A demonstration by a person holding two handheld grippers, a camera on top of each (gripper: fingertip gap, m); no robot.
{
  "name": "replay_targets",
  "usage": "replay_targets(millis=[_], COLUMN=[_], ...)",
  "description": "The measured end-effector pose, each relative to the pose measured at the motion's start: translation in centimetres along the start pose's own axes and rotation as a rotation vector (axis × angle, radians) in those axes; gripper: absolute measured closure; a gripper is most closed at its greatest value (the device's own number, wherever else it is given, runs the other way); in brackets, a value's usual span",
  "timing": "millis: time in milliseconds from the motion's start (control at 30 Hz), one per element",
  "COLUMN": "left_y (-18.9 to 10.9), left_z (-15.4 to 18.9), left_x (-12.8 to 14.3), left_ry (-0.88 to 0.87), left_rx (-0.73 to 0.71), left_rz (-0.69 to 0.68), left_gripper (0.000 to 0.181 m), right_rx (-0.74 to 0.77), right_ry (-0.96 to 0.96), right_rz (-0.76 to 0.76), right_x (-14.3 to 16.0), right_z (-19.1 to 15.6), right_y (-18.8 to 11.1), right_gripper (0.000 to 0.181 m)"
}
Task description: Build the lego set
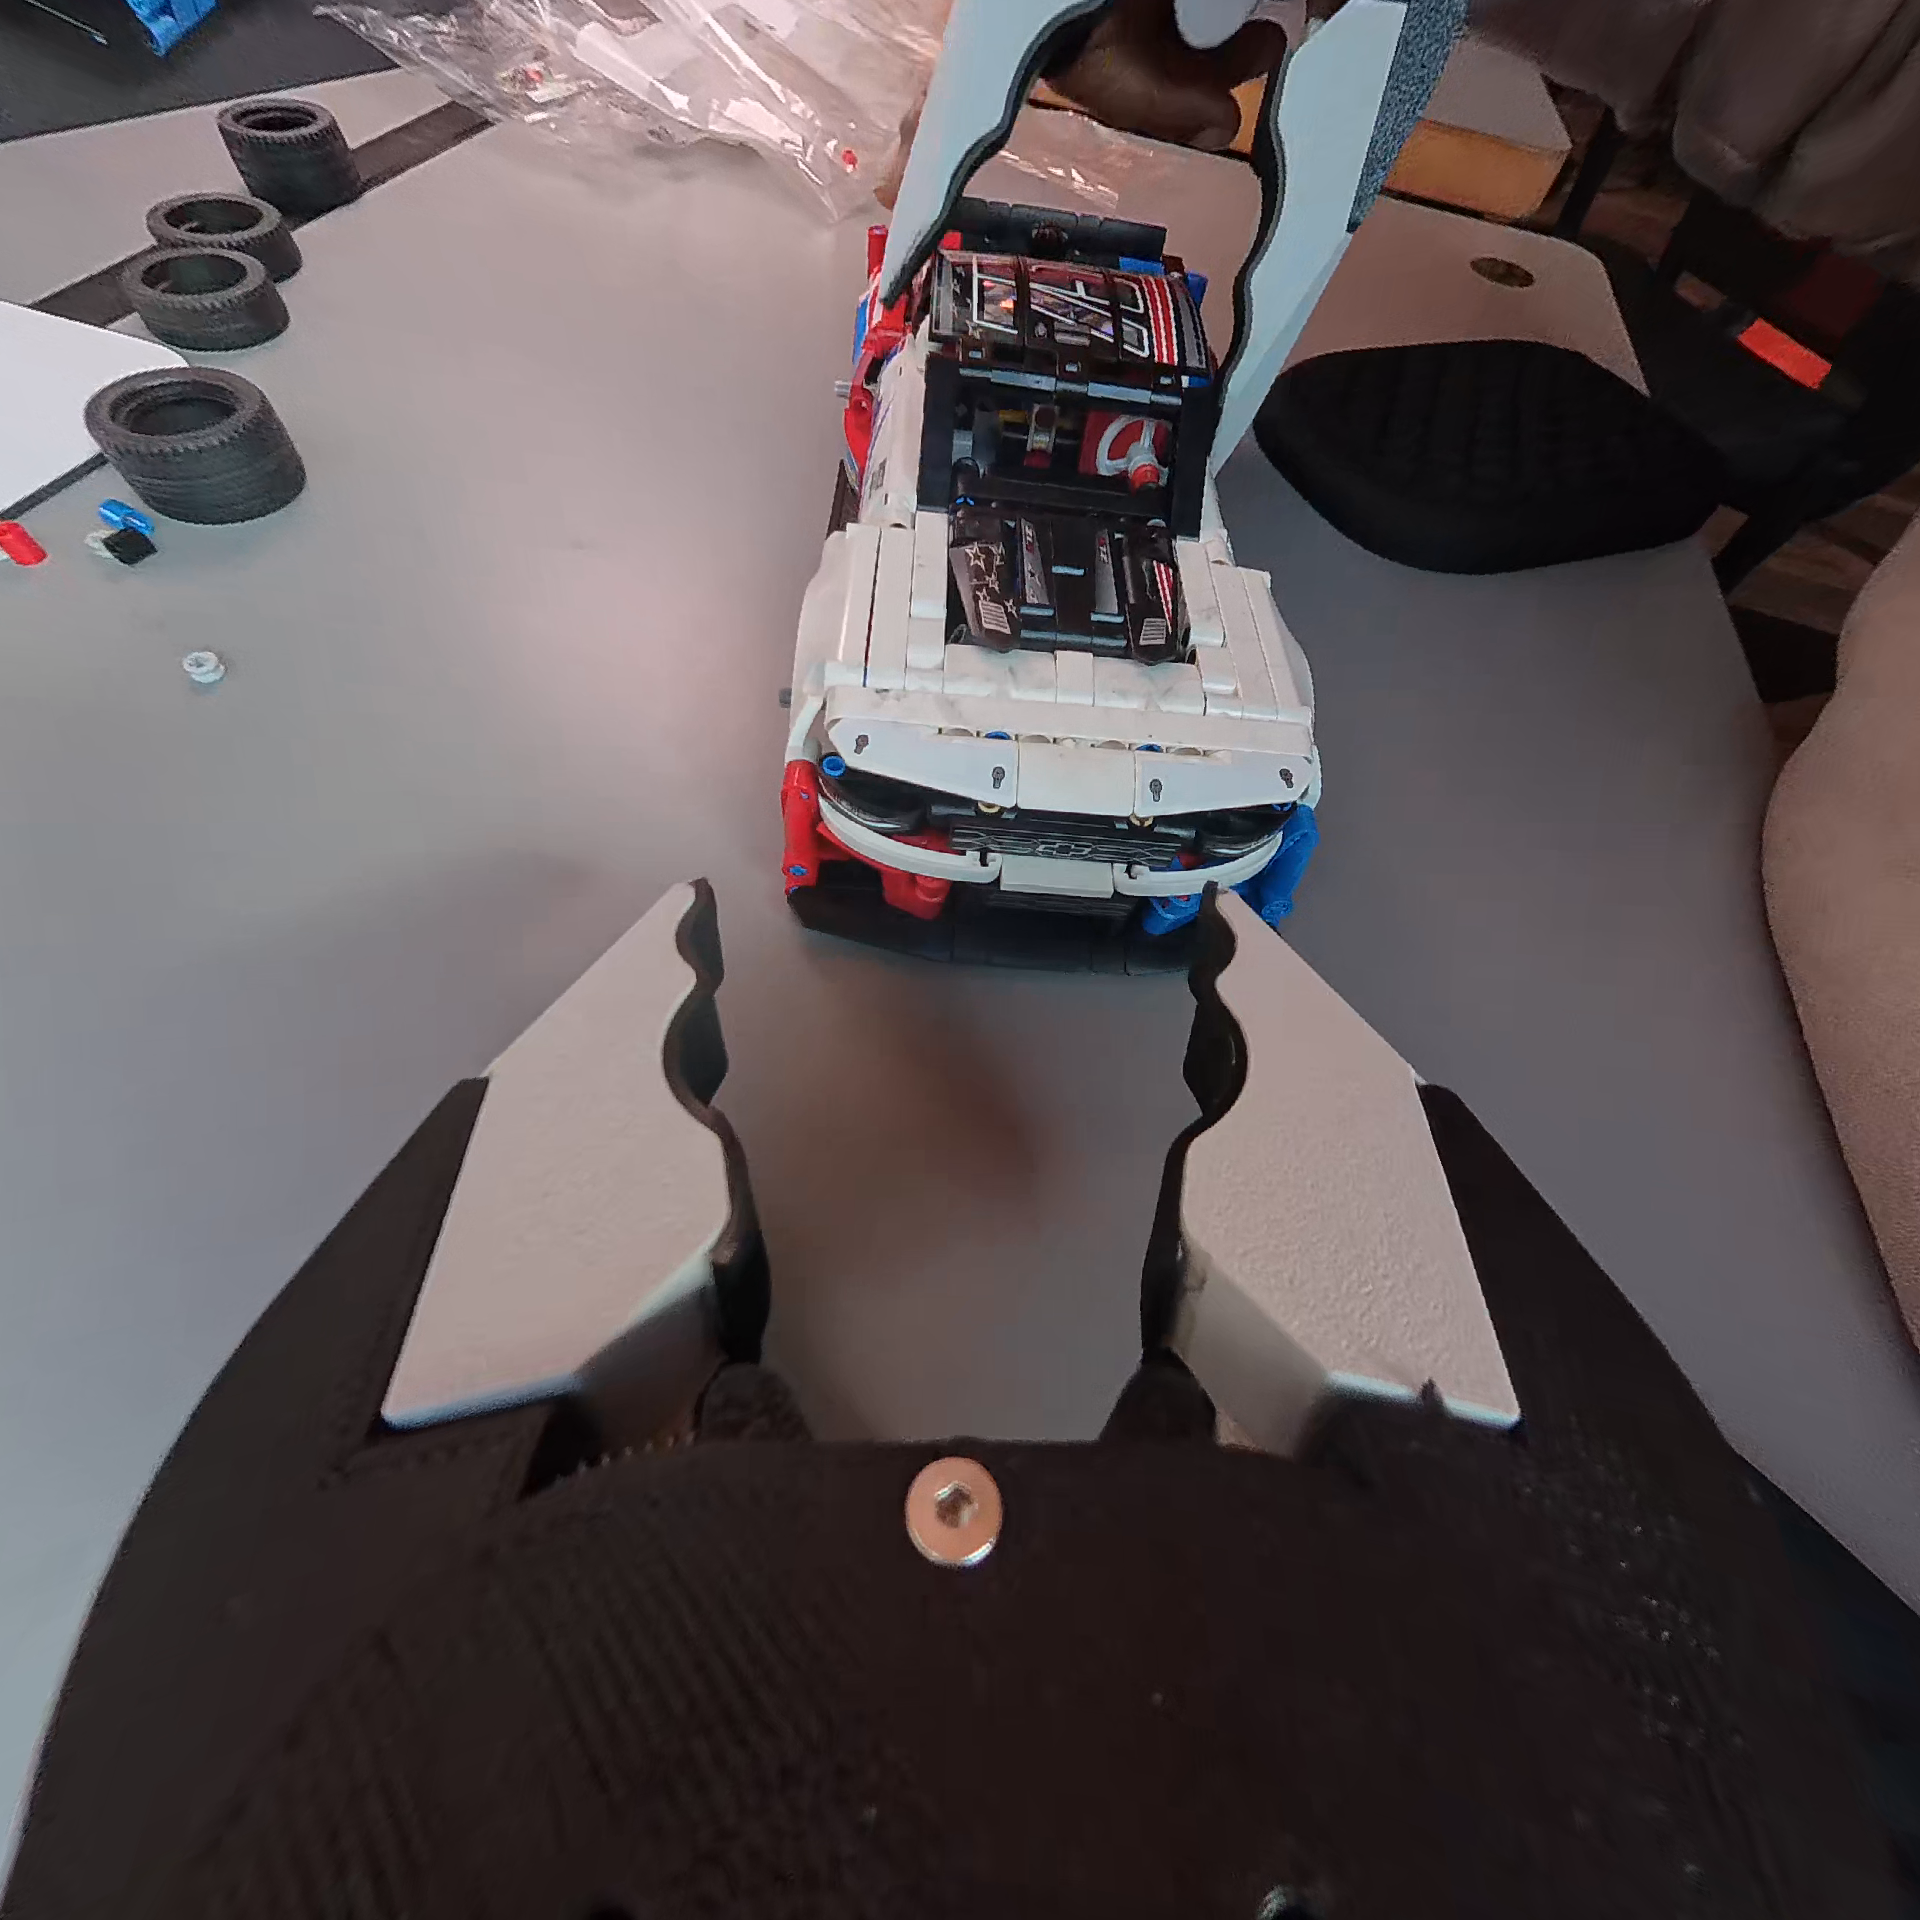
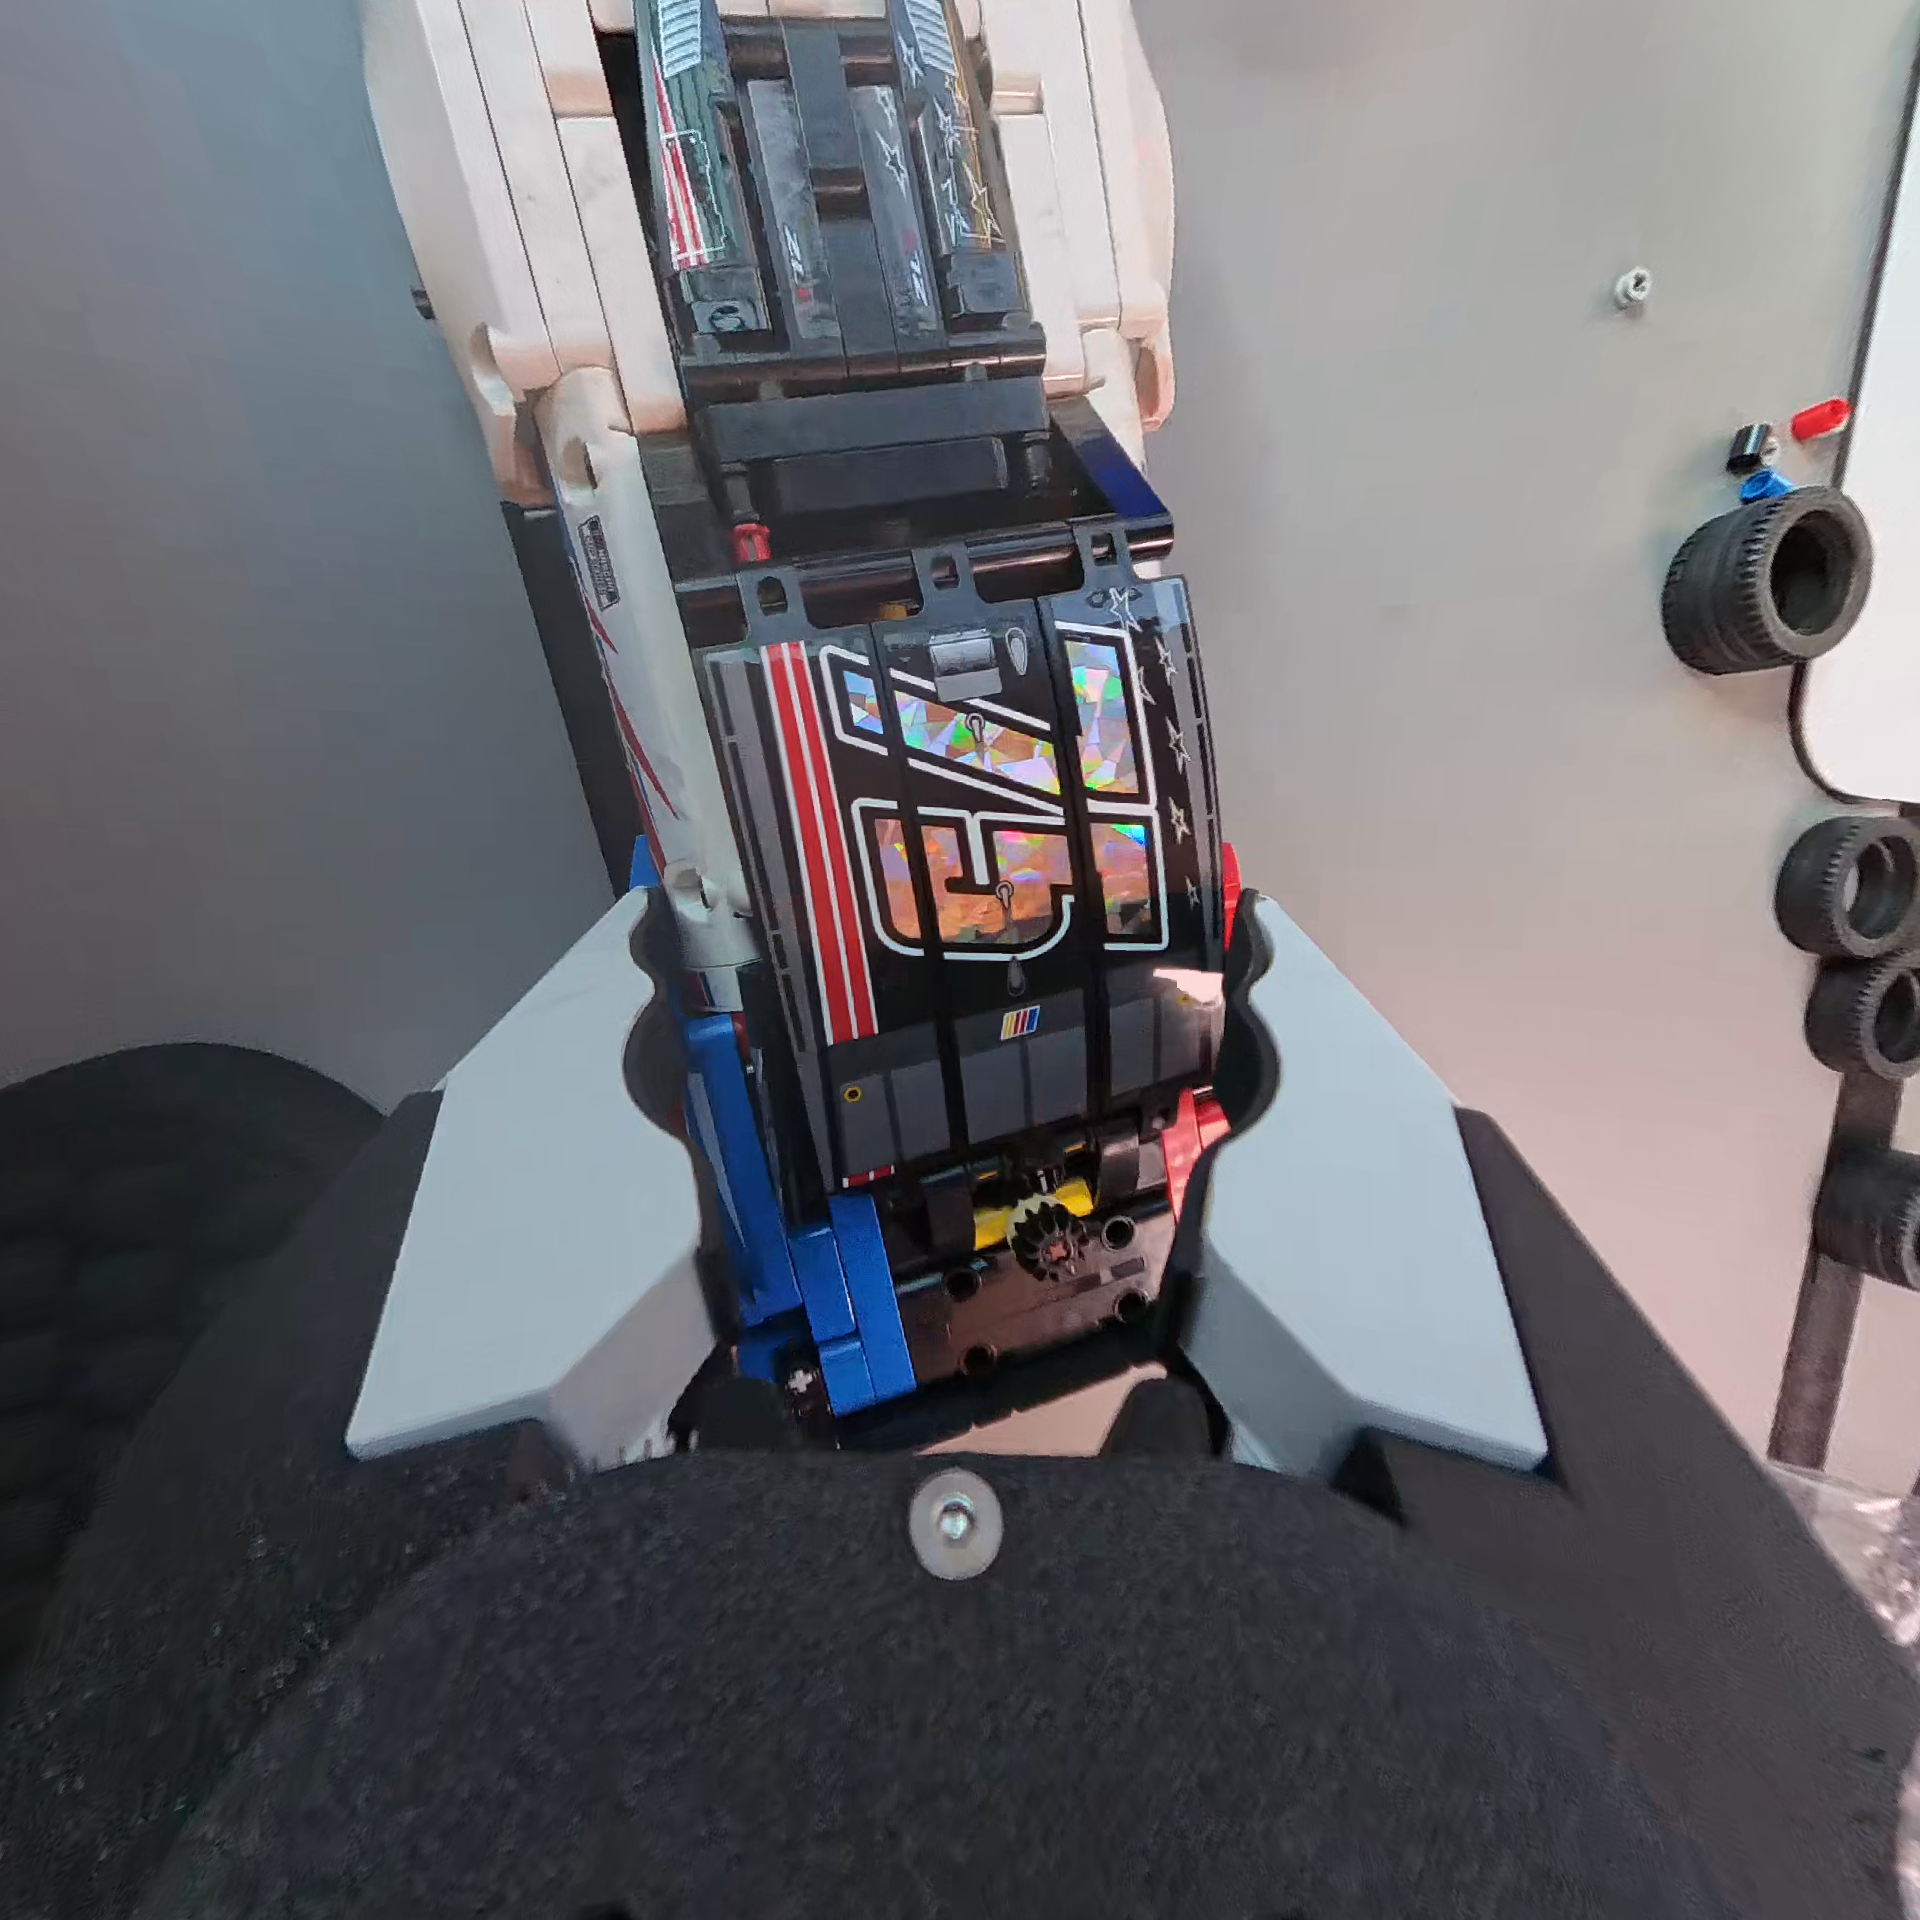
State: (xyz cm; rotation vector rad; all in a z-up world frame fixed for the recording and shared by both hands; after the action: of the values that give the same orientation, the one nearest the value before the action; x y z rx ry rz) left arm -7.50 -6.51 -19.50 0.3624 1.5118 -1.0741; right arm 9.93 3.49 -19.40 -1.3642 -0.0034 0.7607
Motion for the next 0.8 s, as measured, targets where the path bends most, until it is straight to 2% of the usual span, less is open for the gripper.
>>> replay_targets(millis=[267,433,533,633,700,800], left_y=[-1.7,-3.2,-4.2,-5.5,-6.1,-6.5], left_z=[-2.6,-4.5,-5.5,-6.0,-6.4,-6.6], left_x=[-2.4,-3.0,-3.1,-3.6,-3.8,-4.0], left_ry=[-0.041,-0.036,-0.013,0.036,0.066,0.100], left_rx=[-0.132,-0.257,-0.339,-0.422,-0.473,-0.504], left_rz=[0.211,0.292,0.321,0.369,0.393,0.430], left_gripper=[0.090,0.100,0.108,0.123,0.147,0.163], right_rx=[-0.020,-0.011,0.058,0.127,0.227,0.392], right_ry=[-0.026,-0.032,0.001,0.094,0.166,0.316], right_rz=[-0.035,-0.015,0.026,0.262,0.435,0.638], right_x=[-0.8,-2.2,-3.1,-5.7,-6.7,-6.3], right_z=[4.4,6.8,7.5,6.9,6.9,7.0], right_y=[1.7,2.9,2.9,0.5,-1.4,-3.5], right_gripper=[0.078,0.078,0.078,0.080,0.091,0.120])
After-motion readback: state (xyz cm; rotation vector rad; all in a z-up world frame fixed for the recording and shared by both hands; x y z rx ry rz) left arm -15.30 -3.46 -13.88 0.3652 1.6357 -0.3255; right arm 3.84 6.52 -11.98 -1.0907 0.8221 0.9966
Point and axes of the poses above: each gripper's, where its closed fingertips meet, y out along the fingers, x out of its underside, z = x × y across the jaws, the point moved 2 cm from there along -y, back along the fingers, and after that the axes turned 1 degree about z, right-handed, at the moved point
